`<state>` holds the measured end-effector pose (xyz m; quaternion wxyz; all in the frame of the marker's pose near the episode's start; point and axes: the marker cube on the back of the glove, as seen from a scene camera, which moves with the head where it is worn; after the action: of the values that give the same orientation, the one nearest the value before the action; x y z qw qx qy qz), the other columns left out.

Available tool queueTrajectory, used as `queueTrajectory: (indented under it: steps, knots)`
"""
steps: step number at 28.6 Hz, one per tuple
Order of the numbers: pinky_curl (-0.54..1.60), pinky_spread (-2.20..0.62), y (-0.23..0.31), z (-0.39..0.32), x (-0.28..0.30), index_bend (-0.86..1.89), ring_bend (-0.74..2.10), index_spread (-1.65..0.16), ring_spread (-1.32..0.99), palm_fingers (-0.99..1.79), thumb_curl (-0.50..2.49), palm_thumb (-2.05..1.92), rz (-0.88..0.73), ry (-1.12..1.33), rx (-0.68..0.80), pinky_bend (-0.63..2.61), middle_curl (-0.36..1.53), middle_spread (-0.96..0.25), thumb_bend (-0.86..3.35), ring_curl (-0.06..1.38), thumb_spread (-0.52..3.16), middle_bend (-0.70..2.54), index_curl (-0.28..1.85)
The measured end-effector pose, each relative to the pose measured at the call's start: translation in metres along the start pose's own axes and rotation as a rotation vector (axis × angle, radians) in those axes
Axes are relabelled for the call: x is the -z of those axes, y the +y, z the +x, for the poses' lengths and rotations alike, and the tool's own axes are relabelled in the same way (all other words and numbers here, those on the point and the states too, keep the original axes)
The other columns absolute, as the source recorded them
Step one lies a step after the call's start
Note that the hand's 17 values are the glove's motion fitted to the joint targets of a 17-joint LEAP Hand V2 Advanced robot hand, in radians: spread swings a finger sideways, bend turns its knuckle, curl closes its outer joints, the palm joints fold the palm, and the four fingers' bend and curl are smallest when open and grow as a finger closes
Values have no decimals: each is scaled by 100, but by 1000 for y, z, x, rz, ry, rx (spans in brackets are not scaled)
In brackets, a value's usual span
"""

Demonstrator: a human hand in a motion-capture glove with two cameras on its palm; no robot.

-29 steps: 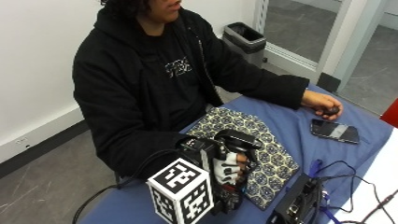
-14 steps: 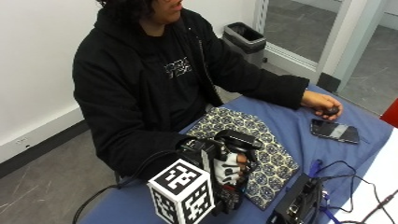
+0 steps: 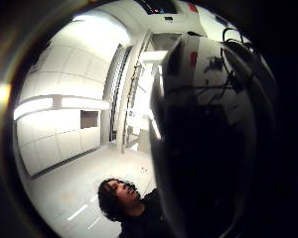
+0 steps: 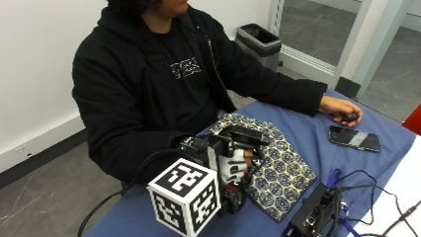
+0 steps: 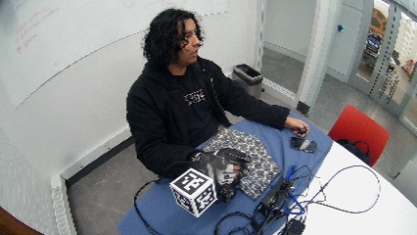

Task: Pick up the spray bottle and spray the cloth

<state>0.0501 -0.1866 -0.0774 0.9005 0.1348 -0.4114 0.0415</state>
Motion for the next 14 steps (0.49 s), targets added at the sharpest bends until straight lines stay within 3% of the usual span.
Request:
queueTrajectory:
  steps: [7, 14]
  knots:
    - [43, -27, 20, -32, -10, 25, 69, -24, -20, 133, 58, 102, -387, 169, -180, 53, 59, -17, 3, 50, 111, 68, 56]
    - [43, -26, 37, -40, -32, 25, 70, -24, -20, 133, 60, 105, -665, 369, -366, 54, 60, -16, 2, 50, 107, 68, 58]
